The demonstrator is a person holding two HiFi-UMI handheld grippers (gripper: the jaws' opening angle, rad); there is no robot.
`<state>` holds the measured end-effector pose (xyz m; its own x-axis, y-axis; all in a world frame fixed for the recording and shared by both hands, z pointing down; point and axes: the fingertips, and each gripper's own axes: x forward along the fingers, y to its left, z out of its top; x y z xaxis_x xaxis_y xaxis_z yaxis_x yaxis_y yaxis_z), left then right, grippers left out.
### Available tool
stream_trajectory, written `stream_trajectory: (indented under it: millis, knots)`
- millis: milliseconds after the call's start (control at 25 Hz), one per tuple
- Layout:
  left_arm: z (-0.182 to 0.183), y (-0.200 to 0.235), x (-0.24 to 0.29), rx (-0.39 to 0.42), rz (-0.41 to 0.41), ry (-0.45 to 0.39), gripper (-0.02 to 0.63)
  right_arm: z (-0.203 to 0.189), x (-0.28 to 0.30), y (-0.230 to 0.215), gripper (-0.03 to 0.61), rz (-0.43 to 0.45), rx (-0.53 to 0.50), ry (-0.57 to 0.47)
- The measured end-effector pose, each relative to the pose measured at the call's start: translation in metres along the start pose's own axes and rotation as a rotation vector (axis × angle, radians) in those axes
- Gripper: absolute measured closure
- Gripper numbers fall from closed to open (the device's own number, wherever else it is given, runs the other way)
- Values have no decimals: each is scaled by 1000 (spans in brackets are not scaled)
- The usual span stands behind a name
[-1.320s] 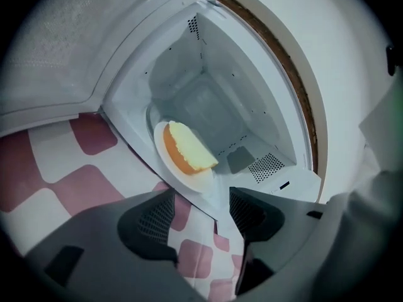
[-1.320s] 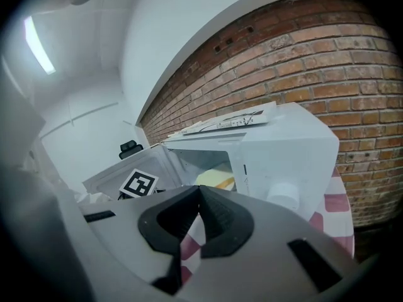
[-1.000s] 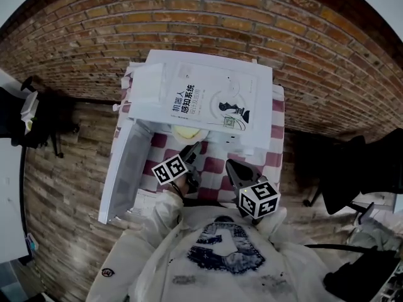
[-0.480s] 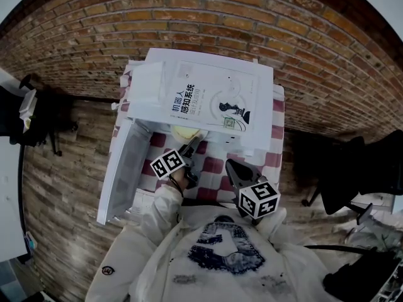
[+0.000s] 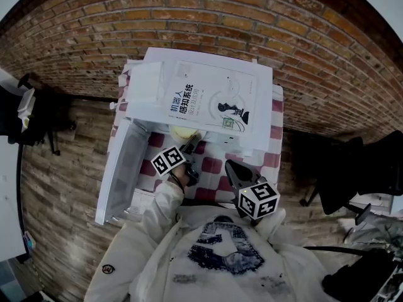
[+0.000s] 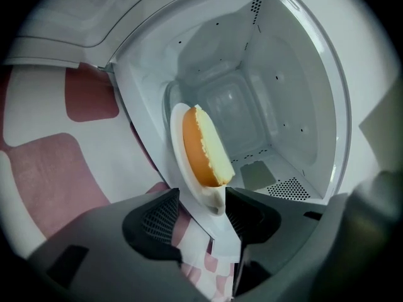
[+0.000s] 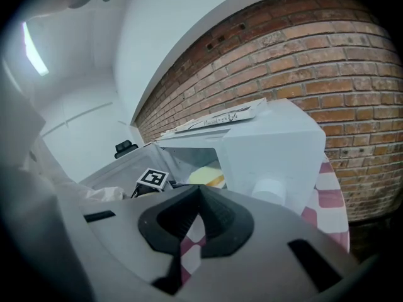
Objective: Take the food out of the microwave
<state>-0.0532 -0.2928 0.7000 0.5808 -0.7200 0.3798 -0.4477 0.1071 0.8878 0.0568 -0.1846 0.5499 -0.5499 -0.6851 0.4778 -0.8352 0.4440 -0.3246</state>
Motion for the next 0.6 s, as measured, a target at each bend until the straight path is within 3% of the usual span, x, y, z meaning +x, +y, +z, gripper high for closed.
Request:
stream_trajectory:
  millis: [240, 600]
  knots:
    - [0, 2, 1, -26, -2, -3, 402, -2, -2, -2, 565, -2, 9, 3]
    - [1, 0, -1, -133, -67, -49, 477, -6, -5, -3, 565, -3, 33, 2]
